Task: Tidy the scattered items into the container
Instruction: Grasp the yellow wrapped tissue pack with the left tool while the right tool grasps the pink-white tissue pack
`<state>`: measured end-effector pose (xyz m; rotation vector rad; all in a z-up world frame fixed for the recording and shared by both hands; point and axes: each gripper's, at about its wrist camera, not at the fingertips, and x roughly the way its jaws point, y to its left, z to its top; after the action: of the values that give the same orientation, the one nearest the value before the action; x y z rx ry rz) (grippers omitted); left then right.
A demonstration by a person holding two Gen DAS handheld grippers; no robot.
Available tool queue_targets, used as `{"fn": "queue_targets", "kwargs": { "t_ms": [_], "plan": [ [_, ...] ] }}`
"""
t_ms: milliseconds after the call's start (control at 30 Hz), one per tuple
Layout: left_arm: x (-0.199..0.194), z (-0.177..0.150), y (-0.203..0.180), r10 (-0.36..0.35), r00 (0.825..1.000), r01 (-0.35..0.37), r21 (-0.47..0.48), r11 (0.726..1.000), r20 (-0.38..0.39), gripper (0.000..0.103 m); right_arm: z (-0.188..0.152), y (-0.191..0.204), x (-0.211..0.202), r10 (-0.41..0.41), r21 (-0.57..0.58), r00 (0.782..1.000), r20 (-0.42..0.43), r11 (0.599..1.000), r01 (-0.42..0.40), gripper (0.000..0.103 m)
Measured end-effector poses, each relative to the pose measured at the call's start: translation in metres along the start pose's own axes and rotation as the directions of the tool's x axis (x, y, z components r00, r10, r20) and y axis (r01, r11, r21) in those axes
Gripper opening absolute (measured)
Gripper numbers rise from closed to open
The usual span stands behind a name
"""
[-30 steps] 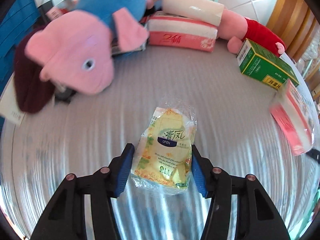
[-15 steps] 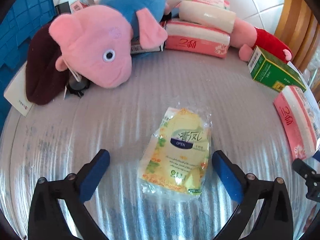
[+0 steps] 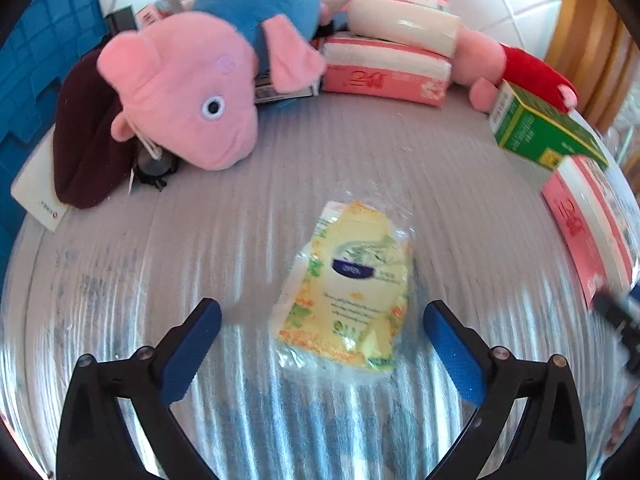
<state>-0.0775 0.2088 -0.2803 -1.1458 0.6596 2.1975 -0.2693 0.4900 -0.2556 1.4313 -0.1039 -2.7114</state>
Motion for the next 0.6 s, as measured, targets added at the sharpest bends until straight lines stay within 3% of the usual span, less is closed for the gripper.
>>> {"fn": "queue_targets", "kwargs": {
  "t_ms": [67,167,233,300,367,433,500,600],
  "plan": [
    [-0.004,-0.006,-0.002,-0.008,1.000,0.008,-0.001,1.000,0.013,0.102,0.003,0.007,-0.004,-0.004,-0.022,0.999,0.047,1.000,0.006,0.103],
    [-0.006,-0.009,0.000,-0.028,1.000,0.028,-0.027,0.999,0.004,0.101,0.008,0.011,0.013,-0.027,-0.073,1.000,0.000,0.997,0.027,0.103],
    [-0.010,-0.010,-0.002,-0.038,0.999,0.038,-0.013,0.999,-0.003,0.094,0.008,0.010,0.024,-0.033,-0.079,0.999,-0.023,0.996,0.031,0.103],
    [-0.017,-0.011,-0.007,-0.053,0.999,0.053,0.015,0.998,-0.010,0.067,0.008,0.013,0.020,-0.043,-0.078,0.999,-0.004,0.996,0.042,0.091],
    [-0.024,-0.012,-0.014,-0.065,0.997,0.066,0.039,0.997,-0.029,0.053,0.010,0.015,0.016,-0.033,-0.063,0.999,-0.013,0.998,0.032,0.091],
    [-0.029,-0.016,-0.018,-0.048,0.998,0.051,0.052,0.997,-0.043,0.049,0.009,0.018,0.011,-0.012,-0.057,1.000,-0.020,0.998,0.011,0.091],
    [-0.034,0.001,-0.015,-0.056,0.997,0.059,0.052,0.997,-0.050,0.048,0.005,0.024,0.000,0.017,-0.051,1.000,-0.019,0.999,-0.018,0.091],
    [-0.057,0.005,-0.009,-0.050,0.999,0.051,0.039,0.998,-0.020,0.047,0.001,0.034,-0.018,0.060,-0.050,0.998,-0.007,0.997,-0.060,0.091]
  ]
}}
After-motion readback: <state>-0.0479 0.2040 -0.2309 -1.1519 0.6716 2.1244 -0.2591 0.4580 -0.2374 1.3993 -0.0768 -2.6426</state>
